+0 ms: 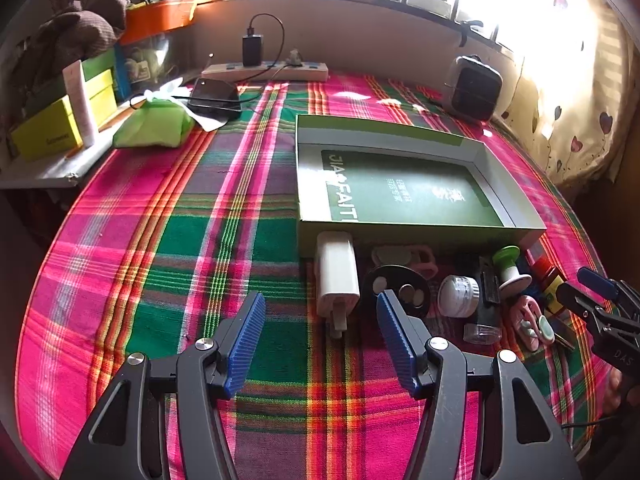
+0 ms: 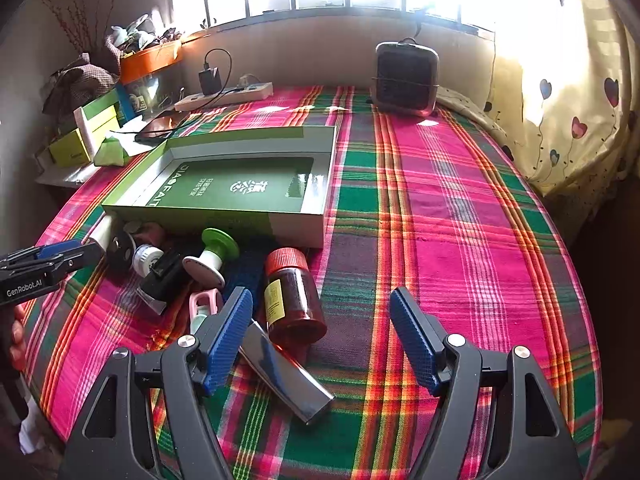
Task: Organize rigid objects
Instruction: 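Grasp the white charger plug with the left gripper while the right gripper grasps the brown red-capped jar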
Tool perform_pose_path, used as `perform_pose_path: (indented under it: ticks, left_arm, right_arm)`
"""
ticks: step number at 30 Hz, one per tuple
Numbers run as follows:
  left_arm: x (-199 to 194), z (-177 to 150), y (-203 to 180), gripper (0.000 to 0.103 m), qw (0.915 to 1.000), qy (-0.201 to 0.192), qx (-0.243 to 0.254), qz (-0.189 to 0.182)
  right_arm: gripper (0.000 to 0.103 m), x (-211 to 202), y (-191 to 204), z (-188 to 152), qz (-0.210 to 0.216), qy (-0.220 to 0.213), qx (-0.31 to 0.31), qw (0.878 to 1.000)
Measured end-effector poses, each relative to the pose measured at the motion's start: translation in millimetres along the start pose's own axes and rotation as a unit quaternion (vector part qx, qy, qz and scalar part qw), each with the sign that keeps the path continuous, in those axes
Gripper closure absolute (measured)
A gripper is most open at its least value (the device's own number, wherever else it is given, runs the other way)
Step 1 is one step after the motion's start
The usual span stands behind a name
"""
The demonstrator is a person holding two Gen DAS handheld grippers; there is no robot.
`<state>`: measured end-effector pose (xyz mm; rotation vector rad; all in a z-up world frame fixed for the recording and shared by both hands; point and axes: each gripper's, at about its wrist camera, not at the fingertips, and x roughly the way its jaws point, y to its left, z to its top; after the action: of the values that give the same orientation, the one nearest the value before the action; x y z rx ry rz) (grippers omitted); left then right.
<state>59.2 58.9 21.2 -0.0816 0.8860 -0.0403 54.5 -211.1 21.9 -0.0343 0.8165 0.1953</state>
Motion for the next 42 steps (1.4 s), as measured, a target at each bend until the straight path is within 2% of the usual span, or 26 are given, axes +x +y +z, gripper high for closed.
perform_pose_path:
  ticks: [10, 22, 27, 32, 36, 42]
  left_arm:
    - [15, 12, 6, 0.046, 1.0000, 0.006, -0.003, 0.000]
    - [28, 14, 7, 0.052, 0.9999, 0.011, 0.000, 0.001]
    - [29, 16, 8, 0.062, 0.9999, 0.010, 0.001, 0.005]
    - [29, 17, 8, 0.070, 0.9999, 0.009, 0.001, 0.006]
    - [28, 16, 9, 0.082, 0.9999, 0.009, 0.003, 0.007]
    - [22, 18, 12, 0.083, 0.9999, 0.002, 0.002, 0.012]
  right_arm:
    - [0.034, 16, 1, 8, 0.011, 0.025, -0.017, 0.999]
    - [0.060, 33, 2, 9, 0.019, 0.050, -0.016, 0.998]
    - [0.070, 33, 2, 9, 0.018, 0.048, -0.015, 0.999]
    - [0.070, 33, 1, 9, 0.020, 0.046, -0.011, 0.999]
    - [0.070, 32, 1, 8, 0.018, 0.045, -0.011, 0.999]
    - [0.070, 28, 0, 9, 0.014, 0.039, -0.006, 0.999]
